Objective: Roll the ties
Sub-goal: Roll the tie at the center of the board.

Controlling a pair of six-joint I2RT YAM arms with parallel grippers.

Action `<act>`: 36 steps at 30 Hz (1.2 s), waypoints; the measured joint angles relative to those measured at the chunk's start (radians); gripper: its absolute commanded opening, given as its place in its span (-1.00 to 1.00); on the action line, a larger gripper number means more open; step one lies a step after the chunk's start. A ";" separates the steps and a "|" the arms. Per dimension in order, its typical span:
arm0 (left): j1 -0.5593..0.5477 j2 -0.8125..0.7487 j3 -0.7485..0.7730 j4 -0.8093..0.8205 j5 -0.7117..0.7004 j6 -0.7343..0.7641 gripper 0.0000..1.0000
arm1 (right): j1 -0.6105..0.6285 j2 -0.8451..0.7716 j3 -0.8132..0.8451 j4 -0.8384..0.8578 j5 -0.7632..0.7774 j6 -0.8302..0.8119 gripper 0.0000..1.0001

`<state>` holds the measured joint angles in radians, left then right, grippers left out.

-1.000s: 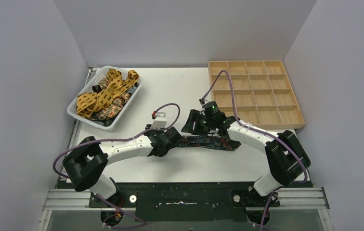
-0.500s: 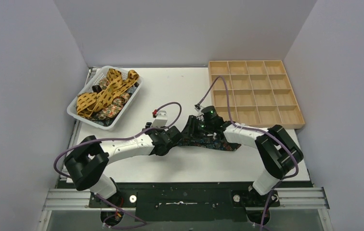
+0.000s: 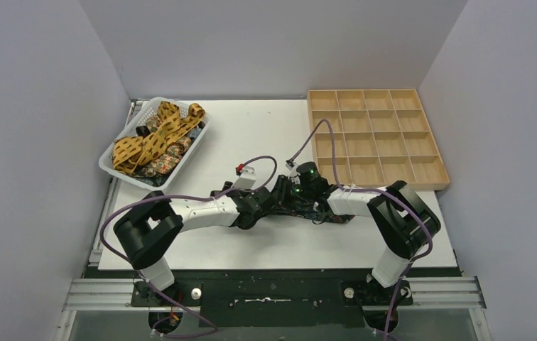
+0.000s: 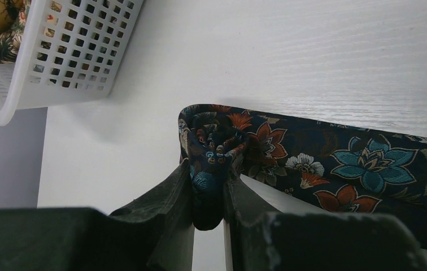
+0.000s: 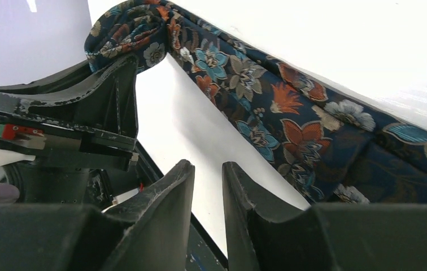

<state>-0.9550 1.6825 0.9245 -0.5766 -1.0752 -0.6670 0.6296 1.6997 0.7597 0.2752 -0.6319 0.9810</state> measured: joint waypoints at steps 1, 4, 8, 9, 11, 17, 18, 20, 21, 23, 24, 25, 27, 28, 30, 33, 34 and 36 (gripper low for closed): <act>0.000 0.006 0.002 0.005 0.005 0.002 -0.89 | -0.001 -0.003 -0.003 -0.003 0.009 0.000 -0.42; 0.000 0.015 0.002 0.021 0.019 0.010 -0.81 | -0.007 -0.036 -0.025 -0.035 0.046 -0.003 -0.36; 0.000 0.018 0.002 0.054 0.057 0.029 -0.70 | -0.045 -0.110 -0.056 -0.071 0.094 -0.004 -0.25; 0.000 0.018 0.002 0.064 0.071 0.037 -0.69 | -0.056 -0.125 -0.060 -0.076 0.103 -0.004 -0.23; -0.001 0.018 0.002 0.080 0.095 0.049 -0.62 | -0.073 -0.141 -0.064 -0.079 0.116 -0.005 -0.19; -0.001 0.018 0.002 0.118 0.185 0.075 -0.14 | -0.093 -0.146 -0.071 -0.107 0.138 -0.011 -0.08; -0.001 0.015 0.002 0.125 0.209 0.077 -0.07 | -0.093 -0.146 -0.071 -0.112 0.138 -0.013 -0.05; -0.001 0.003 0.000 0.137 0.245 0.085 0.04 | -0.093 -0.146 -0.071 -0.116 0.138 -0.016 -0.01; -0.001 -0.011 -0.004 0.145 0.265 0.088 0.09 | -0.093 -0.146 -0.071 -0.118 0.138 -0.019 0.01; -0.001 -0.048 -0.010 0.161 0.302 0.093 0.17 | -0.093 -0.146 -0.071 -0.124 0.138 -0.025 0.05; -0.001 -0.068 -0.010 0.166 0.320 0.095 0.19 | -0.093 -0.146 -0.071 -0.127 0.138 -0.027 0.07; 0.000 -0.086 -0.010 0.170 0.333 0.095 0.22 | -0.093 -0.146 -0.071 -0.129 0.138 -0.029 0.10; 0.005 -0.130 -0.010 0.180 0.372 0.095 0.27 | -0.093 -0.146 -0.069 -0.134 0.138 -0.035 0.18; 0.009 -0.154 -0.011 0.184 0.392 0.094 0.31 | -0.093 -0.146 -0.068 -0.138 0.139 -0.041 0.24; 0.023 -0.206 -0.015 0.196 0.432 0.090 0.37 | -0.093 -0.146 -0.058 -0.150 0.138 -0.055 0.35; 0.065 -0.314 -0.053 0.240 0.505 0.074 0.43 | -0.093 -0.146 -0.034 -0.159 0.138 -0.082 0.48; 0.082 -0.346 -0.067 0.249 0.523 0.071 0.44 | -0.093 -0.146 -0.025 -0.161 0.138 -0.090 0.50; 0.130 -0.427 -0.111 0.278 0.574 0.058 0.48 | -0.093 -0.146 -0.010 -0.162 0.138 -0.107 0.54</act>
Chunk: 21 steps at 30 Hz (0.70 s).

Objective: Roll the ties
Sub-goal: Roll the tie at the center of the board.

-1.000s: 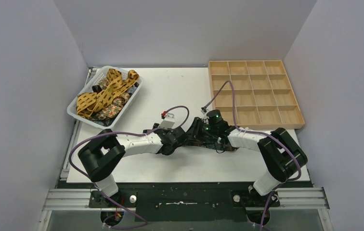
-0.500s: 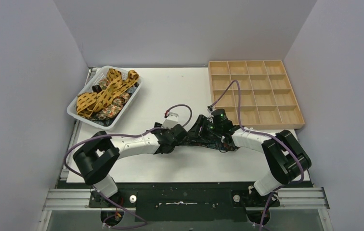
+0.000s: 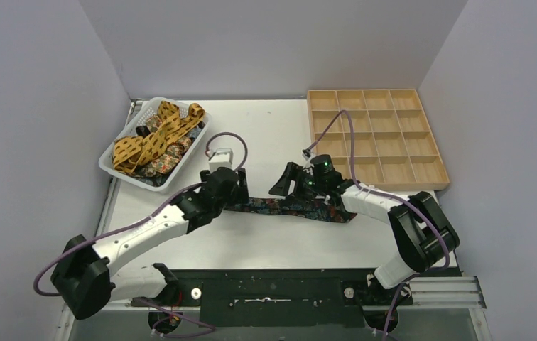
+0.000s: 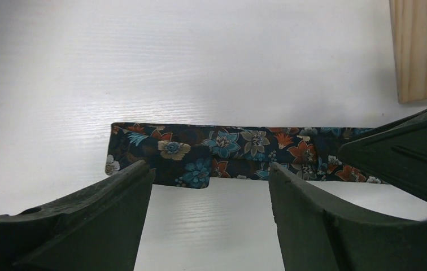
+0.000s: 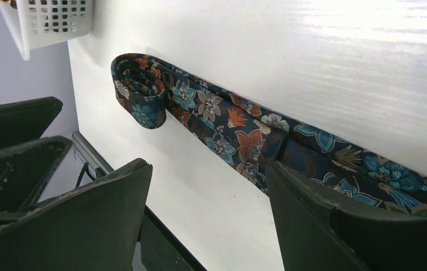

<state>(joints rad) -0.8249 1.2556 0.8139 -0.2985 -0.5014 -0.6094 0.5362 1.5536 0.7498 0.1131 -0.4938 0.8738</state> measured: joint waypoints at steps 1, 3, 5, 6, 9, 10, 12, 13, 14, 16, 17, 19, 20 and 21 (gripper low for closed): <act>0.025 -0.039 -0.023 0.011 0.022 -0.008 0.49 | 0.000 0.000 0.006 0.000 0.000 -0.006 0.55; 0.072 -0.108 -0.067 0.022 0.061 -0.019 0.51 | 0.002 0.000 0.016 -0.002 0.000 -0.019 0.57; 0.105 -0.159 -0.103 0.028 0.093 -0.034 0.53 | 0.003 0.000 0.027 -0.007 0.000 -0.035 0.59; 0.120 -0.184 -0.121 0.028 0.108 -0.039 0.54 | 0.006 0.000 0.035 -0.014 0.001 -0.045 0.60; 0.159 -0.234 -0.161 0.029 0.154 -0.058 0.56 | 0.020 0.000 0.074 -0.040 0.010 -0.085 0.65; 0.173 -0.245 -0.172 0.029 0.169 -0.063 0.57 | 0.027 0.000 0.088 -0.048 0.012 -0.100 0.67; 0.200 -0.256 -0.188 0.029 0.196 -0.071 0.59 | 0.051 0.000 0.130 -0.071 0.026 -0.140 0.70; 0.218 -0.262 -0.195 0.027 0.209 -0.079 0.60 | 0.064 0.001 0.152 -0.080 0.034 -0.161 0.70; 0.238 -0.270 -0.204 0.027 0.224 -0.085 0.61 | 0.076 0.003 0.174 -0.087 0.040 -0.182 0.71; 0.282 -0.294 -0.224 0.026 0.256 -0.094 0.63 | 0.097 0.015 0.216 -0.099 0.057 -0.224 0.71; 0.307 -0.310 -0.237 0.026 0.278 -0.098 0.64 | 0.107 0.023 0.233 -0.107 0.066 -0.243 0.71; 0.353 -0.342 -0.256 0.025 0.313 -0.106 0.65 | 0.124 0.035 0.254 -0.118 0.080 -0.277 0.71; 0.380 -0.359 -0.265 0.024 0.332 -0.111 0.66 | 0.134 0.043 0.262 -0.125 0.090 -0.295 0.71; 0.406 -0.375 -0.272 0.024 0.352 -0.113 0.67 | 0.144 0.049 0.267 -0.130 0.099 -0.313 0.71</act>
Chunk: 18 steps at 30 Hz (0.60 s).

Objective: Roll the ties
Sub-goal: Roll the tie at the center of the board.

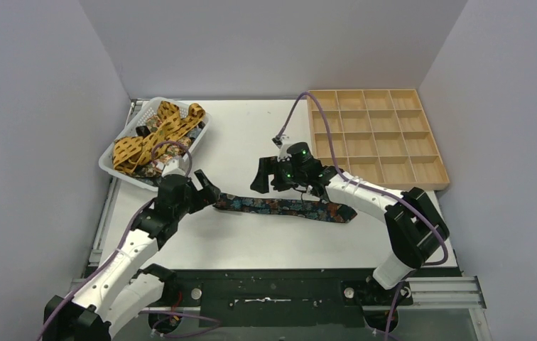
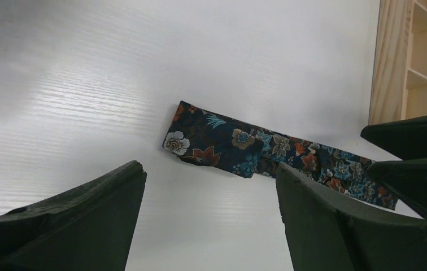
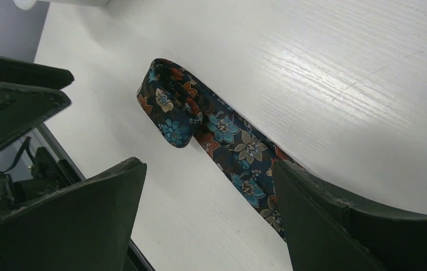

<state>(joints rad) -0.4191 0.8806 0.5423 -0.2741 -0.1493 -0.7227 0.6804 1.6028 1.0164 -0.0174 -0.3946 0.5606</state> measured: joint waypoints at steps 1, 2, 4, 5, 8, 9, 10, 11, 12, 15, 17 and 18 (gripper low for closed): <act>0.026 -0.014 -0.006 0.000 0.018 -0.003 0.68 | 0.010 0.008 0.003 -0.008 0.011 -0.018 0.71; 0.050 -0.028 -0.012 0.000 0.036 -0.006 0.68 | 0.018 0.014 0.008 -0.016 0.020 -0.035 0.72; 0.092 -0.049 -0.026 0.000 0.069 -0.011 0.69 | 0.036 0.026 0.021 -0.035 0.036 -0.069 0.72; 0.116 -0.058 -0.036 0.000 0.089 -0.018 0.69 | 0.043 0.031 0.029 -0.044 0.044 -0.082 0.72; 0.182 -0.074 -0.064 -0.003 0.141 -0.033 0.70 | 0.056 0.032 0.045 -0.060 0.057 -0.115 0.72; 0.202 -0.075 -0.072 -0.006 0.157 -0.037 0.70 | 0.061 0.032 0.052 -0.060 0.060 -0.126 0.73; 0.218 -0.076 -0.076 -0.009 0.168 -0.042 0.70 | 0.064 0.032 0.057 -0.060 0.064 -0.136 0.73; 0.235 -0.076 -0.082 -0.013 0.180 -0.047 0.70 | 0.066 0.032 0.061 -0.060 0.068 -0.146 0.73; 0.251 -0.077 -0.089 -0.014 0.190 -0.053 0.70 | 0.068 0.032 0.063 -0.060 0.073 -0.157 0.74; 0.289 -0.087 -0.113 -0.018 0.217 -0.073 0.71 | 0.076 0.032 0.064 -0.059 0.085 -0.195 0.77; 0.311 -0.101 -0.129 -0.024 0.234 -0.087 0.71 | 0.081 0.032 0.065 -0.058 0.098 -0.224 0.81; 0.319 -0.108 -0.134 -0.027 0.239 -0.090 0.71 | 0.085 0.034 0.068 -0.058 0.103 -0.239 0.83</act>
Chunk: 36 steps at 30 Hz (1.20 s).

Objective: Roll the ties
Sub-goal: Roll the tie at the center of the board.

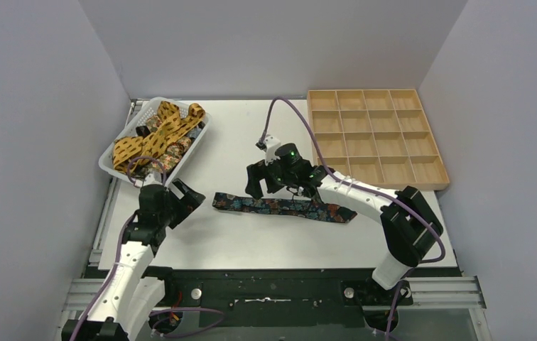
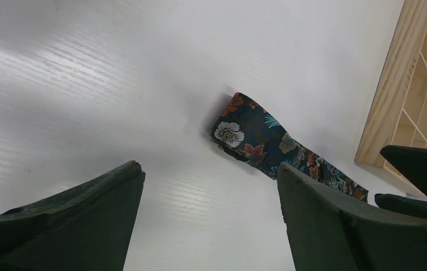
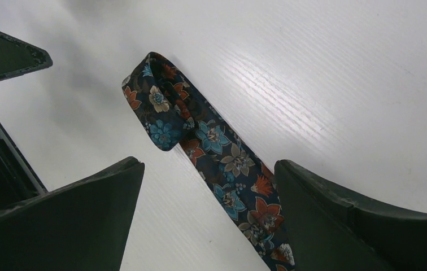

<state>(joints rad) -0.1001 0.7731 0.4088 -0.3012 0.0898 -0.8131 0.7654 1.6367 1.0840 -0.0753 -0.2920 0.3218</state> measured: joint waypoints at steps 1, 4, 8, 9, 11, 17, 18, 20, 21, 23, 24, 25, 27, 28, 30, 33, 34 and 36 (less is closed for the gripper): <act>0.010 -0.010 -0.005 -0.005 0.005 -0.007 0.71 | 0.004 0.006 0.007 -0.001 0.003 -0.015 0.86; 0.034 -0.040 -0.006 -0.025 0.012 -0.019 0.71 | 0.022 0.048 0.050 0.010 0.009 -0.057 0.96; 0.051 -0.079 -0.006 -0.085 -0.019 -0.035 0.71 | 0.046 0.110 0.100 0.020 0.016 -0.122 1.00; 0.052 -0.089 -0.006 -0.108 -0.035 -0.042 0.71 | 0.053 0.124 0.109 0.024 0.019 -0.141 1.00; 0.054 -0.109 -0.004 -0.146 -0.064 -0.053 0.71 | 0.069 0.143 0.117 0.038 0.027 -0.184 1.00; 0.056 -0.158 0.005 -0.214 -0.121 -0.078 0.71 | 0.108 0.179 0.128 0.101 0.015 -0.280 1.00; 0.056 -0.162 0.008 -0.222 -0.124 -0.081 0.71 | 0.113 0.188 0.132 0.112 0.008 -0.292 1.00; 0.056 -0.164 0.015 -0.234 -0.130 -0.085 0.71 | 0.123 0.210 0.141 0.135 -0.001 -0.315 1.00; 0.056 -0.164 0.019 -0.238 -0.132 -0.086 0.71 | 0.128 0.222 0.144 0.144 -0.005 -0.324 1.00; 0.056 -0.165 0.027 -0.248 -0.135 -0.087 0.71 | 0.136 0.243 0.153 0.150 -0.016 -0.343 1.00; 0.056 -0.167 0.031 -0.252 -0.136 -0.089 0.71 | 0.140 0.258 0.161 0.151 -0.030 -0.356 1.00; 0.056 -0.171 0.033 -0.253 -0.137 -0.090 0.71 | 0.142 0.274 0.169 0.154 -0.043 -0.368 1.00; 0.056 -0.180 0.034 -0.255 -0.137 -0.092 0.71 | 0.146 0.302 0.180 0.159 -0.072 -0.392 1.00; 0.056 -0.184 0.034 -0.256 -0.137 -0.092 0.71 | 0.146 0.313 0.184 0.159 -0.087 -0.403 1.00; 0.056 -0.187 0.034 -0.256 -0.136 -0.093 0.71 | 0.150 0.337 0.195 0.161 -0.107 -0.420 1.00; 0.056 -0.188 0.034 -0.256 -0.136 -0.093 0.71 | 0.153 0.371 0.209 0.169 -0.128 -0.445 1.00; 0.056 -0.188 0.034 -0.256 -0.136 -0.093 0.71 | 0.153 0.379 0.210 0.170 -0.134 -0.451 1.00; 0.056 -0.188 0.034 -0.256 -0.135 -0.093 0.71 | 0.153 0.396 0.218 0.171 -0.145 -0.467 1.00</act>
<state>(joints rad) -0.0441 0.5854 0.4423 -0.5575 -0.0452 -0.9058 0.9180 2.0323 1.3022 0.0956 -0.4370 -0.1452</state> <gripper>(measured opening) 0.857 0.999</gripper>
